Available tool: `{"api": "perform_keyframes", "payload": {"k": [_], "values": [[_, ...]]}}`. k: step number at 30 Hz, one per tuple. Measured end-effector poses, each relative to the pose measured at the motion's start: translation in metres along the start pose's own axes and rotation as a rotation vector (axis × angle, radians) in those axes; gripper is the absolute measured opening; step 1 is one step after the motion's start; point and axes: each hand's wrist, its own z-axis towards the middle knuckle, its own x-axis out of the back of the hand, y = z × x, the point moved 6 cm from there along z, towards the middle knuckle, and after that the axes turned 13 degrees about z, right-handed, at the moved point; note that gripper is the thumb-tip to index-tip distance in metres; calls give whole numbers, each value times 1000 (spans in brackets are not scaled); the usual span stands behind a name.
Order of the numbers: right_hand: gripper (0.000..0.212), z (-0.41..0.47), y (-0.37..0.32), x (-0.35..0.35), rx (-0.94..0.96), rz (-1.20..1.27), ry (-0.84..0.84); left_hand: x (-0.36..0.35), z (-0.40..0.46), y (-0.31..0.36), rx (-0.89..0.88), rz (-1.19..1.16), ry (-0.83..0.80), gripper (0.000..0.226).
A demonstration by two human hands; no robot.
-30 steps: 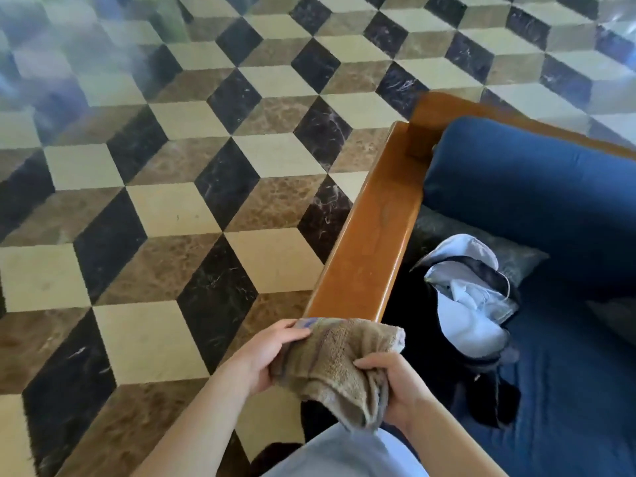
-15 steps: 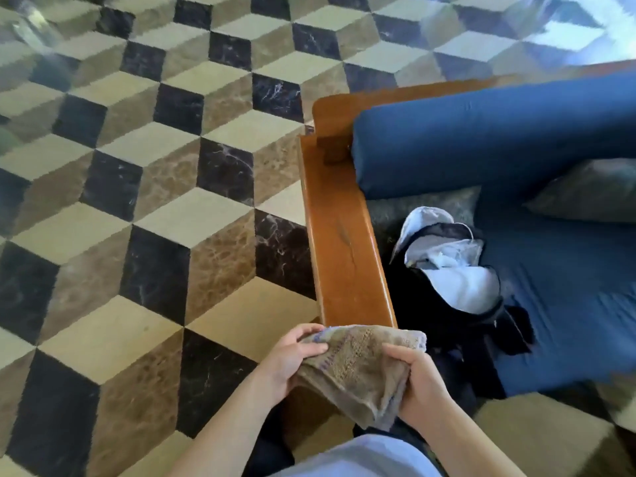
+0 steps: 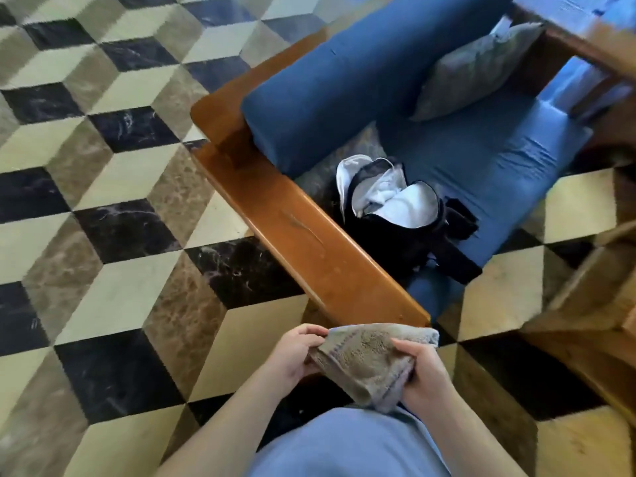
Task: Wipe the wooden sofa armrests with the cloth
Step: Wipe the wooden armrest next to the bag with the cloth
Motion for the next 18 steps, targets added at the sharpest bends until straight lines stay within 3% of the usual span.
{"api": "perform_keyframes", "payload": {"k": [7,10,13,18], "values": [[38,25,-6,-5,90,292,8,22,28,27,49,327,18,20],[30,22,-13,3,261,391,74,35,40,42,-28,686,41,19],[27,16,-17,25,459,476,205,37,63,71,-396,1222,81,15],[42,10,-12,58,777,640,360,-10,99,106,-978,1547,-136,37]]}}
